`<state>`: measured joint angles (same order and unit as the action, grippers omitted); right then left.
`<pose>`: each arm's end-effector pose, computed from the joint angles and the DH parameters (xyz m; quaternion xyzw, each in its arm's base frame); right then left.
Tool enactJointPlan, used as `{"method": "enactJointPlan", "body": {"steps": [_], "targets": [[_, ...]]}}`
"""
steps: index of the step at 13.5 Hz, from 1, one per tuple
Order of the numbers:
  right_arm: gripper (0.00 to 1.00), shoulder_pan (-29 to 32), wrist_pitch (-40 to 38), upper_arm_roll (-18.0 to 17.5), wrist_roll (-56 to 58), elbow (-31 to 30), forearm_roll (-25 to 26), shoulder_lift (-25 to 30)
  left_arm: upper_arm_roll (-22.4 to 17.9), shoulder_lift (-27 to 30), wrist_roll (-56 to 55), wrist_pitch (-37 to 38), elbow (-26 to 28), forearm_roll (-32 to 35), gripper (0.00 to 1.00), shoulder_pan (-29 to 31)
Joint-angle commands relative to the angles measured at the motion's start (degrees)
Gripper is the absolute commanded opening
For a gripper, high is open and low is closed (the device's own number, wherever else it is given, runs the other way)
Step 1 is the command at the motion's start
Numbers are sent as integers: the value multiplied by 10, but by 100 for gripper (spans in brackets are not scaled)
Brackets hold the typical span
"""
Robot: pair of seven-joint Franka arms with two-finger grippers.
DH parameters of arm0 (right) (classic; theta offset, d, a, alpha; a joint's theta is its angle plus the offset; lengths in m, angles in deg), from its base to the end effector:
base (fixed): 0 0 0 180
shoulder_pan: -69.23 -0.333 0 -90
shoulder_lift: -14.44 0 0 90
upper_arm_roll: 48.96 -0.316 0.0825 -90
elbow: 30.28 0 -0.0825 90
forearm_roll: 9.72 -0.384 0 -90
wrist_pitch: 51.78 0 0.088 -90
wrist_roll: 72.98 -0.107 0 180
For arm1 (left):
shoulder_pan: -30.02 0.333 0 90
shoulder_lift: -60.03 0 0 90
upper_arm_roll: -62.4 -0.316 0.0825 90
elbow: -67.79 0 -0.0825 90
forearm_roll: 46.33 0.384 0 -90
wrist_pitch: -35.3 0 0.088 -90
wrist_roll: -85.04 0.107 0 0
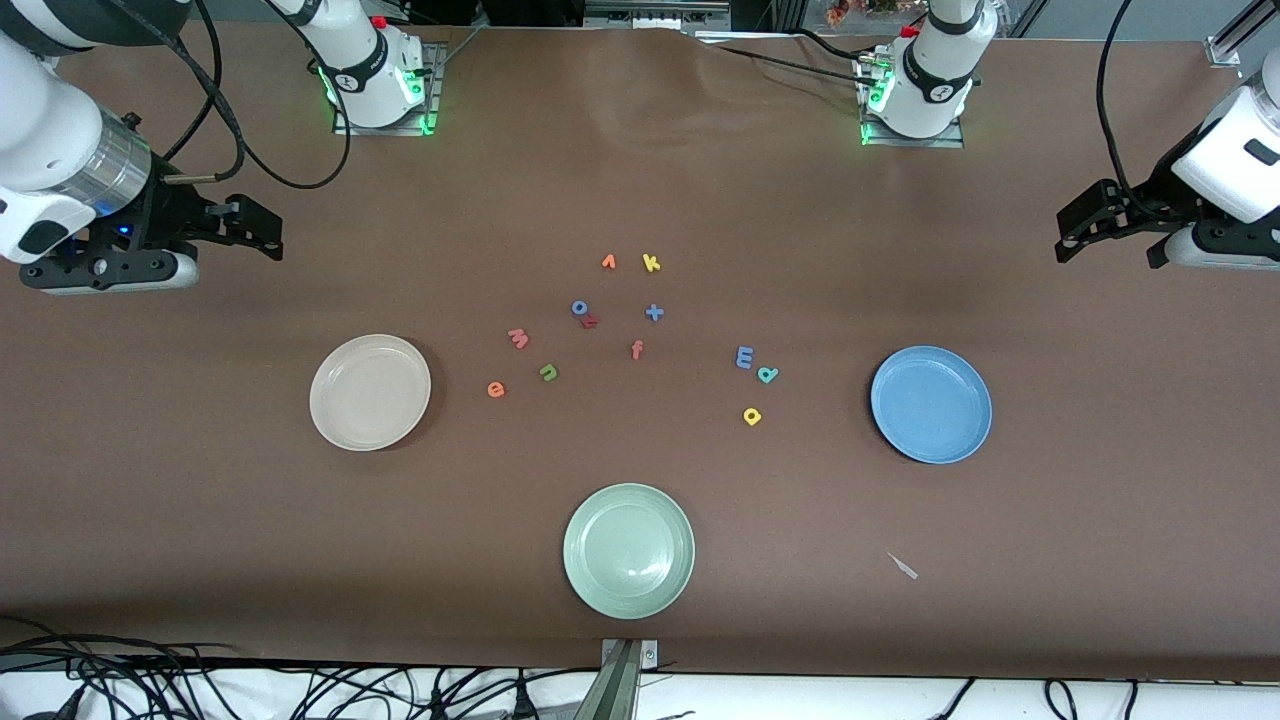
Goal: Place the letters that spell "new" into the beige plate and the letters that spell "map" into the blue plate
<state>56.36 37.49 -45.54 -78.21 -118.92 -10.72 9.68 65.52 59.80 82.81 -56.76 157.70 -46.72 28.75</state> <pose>0.5683 0.0979 0.5877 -0.9987 -0.0366 0.0365 0.0016 0.5578 -0.0435 0.6262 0.9997 -0.0188 0.0165 0.0045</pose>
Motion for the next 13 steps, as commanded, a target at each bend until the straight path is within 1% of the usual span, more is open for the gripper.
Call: {"method": "enactJointPlan", "body": {"steps": [1, 13], "targets": [[100, -1, -18, 0, 1, 4, 8, 1, 0, -5, 10, 10, -14, 14, 100, 5], [100, -1, -19, 0, 7, 3, 9, 1, 1, -5, 10, 10, -14, 14, 100, 5]]}}
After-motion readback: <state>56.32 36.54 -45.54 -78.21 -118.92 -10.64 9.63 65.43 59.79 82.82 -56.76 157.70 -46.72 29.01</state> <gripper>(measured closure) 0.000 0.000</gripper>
